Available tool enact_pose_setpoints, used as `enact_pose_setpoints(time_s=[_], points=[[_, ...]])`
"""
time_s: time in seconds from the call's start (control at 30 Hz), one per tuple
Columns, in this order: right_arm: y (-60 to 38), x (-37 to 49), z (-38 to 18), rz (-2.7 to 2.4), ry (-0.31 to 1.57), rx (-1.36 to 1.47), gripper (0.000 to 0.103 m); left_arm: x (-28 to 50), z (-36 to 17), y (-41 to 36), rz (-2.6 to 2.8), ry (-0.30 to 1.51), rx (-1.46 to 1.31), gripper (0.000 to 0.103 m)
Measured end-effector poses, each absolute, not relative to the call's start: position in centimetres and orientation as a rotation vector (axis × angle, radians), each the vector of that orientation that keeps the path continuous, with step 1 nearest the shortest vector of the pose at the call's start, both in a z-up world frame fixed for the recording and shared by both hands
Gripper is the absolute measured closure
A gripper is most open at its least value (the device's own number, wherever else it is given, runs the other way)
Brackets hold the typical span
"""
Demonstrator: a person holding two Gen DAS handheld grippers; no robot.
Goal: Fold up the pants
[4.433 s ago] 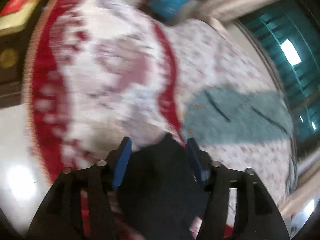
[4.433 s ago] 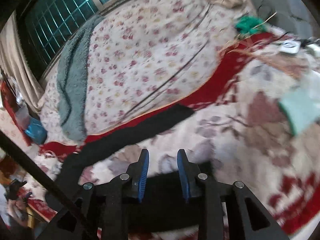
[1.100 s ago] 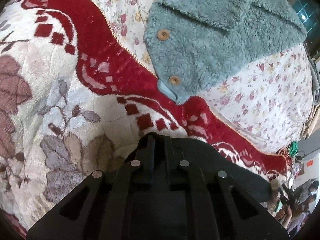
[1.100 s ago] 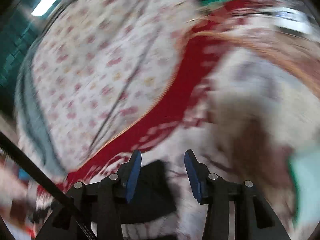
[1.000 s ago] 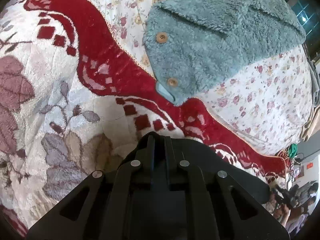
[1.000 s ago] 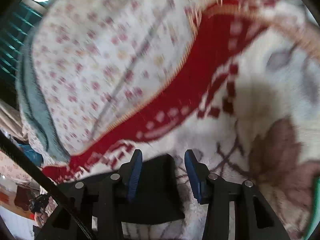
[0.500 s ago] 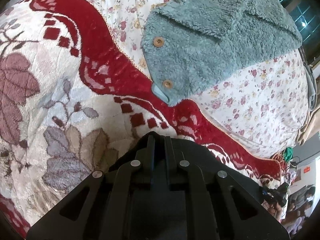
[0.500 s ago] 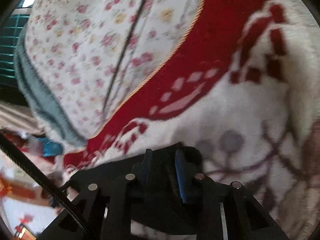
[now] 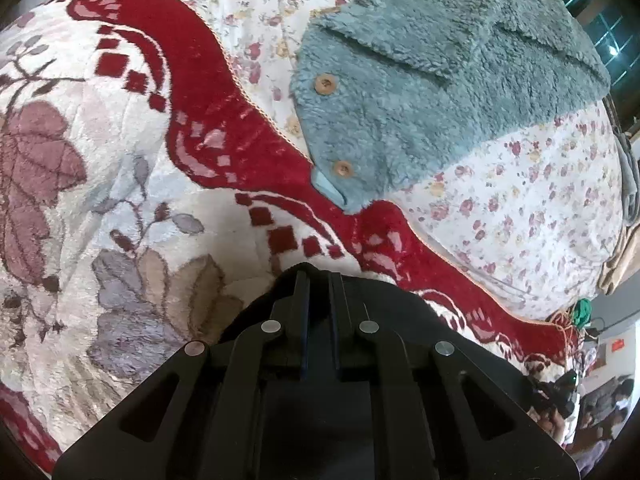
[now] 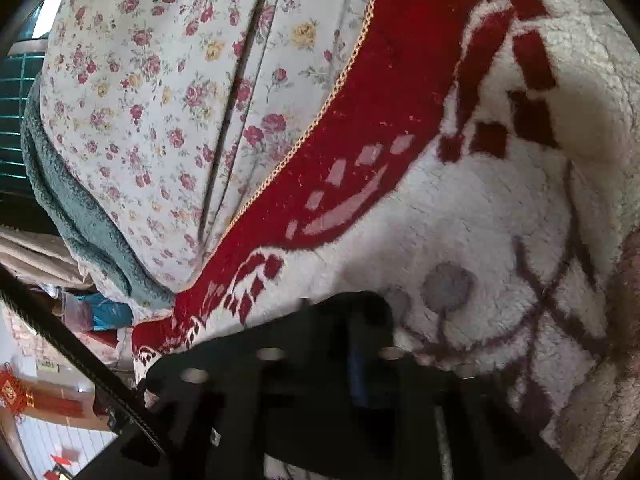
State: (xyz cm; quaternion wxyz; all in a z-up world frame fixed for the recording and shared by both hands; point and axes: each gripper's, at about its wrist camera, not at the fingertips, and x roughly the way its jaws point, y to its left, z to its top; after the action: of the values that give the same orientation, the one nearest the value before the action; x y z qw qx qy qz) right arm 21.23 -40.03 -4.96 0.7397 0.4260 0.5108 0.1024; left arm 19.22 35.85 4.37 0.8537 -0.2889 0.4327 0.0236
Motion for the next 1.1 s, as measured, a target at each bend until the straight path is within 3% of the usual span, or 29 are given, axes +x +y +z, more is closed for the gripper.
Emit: enact_pose_setpoints(time_s=[0.23,0.47,0.93,1.1], points=[[-39.3,19.2,0.7,0.327,0.923,0.822,0.101,15.8,6.3,36.4,0.032,0.824,-0.632,0.097],[-40.0,11.8,4.2,0.438,0.851,0.779,0.101,6.4,5.0,38.8,-0.018,0.76,-0.779,0.098],[-42.7,3.8,2.2,0.413,0.951,0.71,0.102,-5.9,-4.5,44.8,0.044,0.634,-1.185,0.103],[-42.0,4.1,2.4,0.41,0.947,0.751,0.101,-7.4,-1.8,44.3,0.045,0.526,-1.16,0.1]])
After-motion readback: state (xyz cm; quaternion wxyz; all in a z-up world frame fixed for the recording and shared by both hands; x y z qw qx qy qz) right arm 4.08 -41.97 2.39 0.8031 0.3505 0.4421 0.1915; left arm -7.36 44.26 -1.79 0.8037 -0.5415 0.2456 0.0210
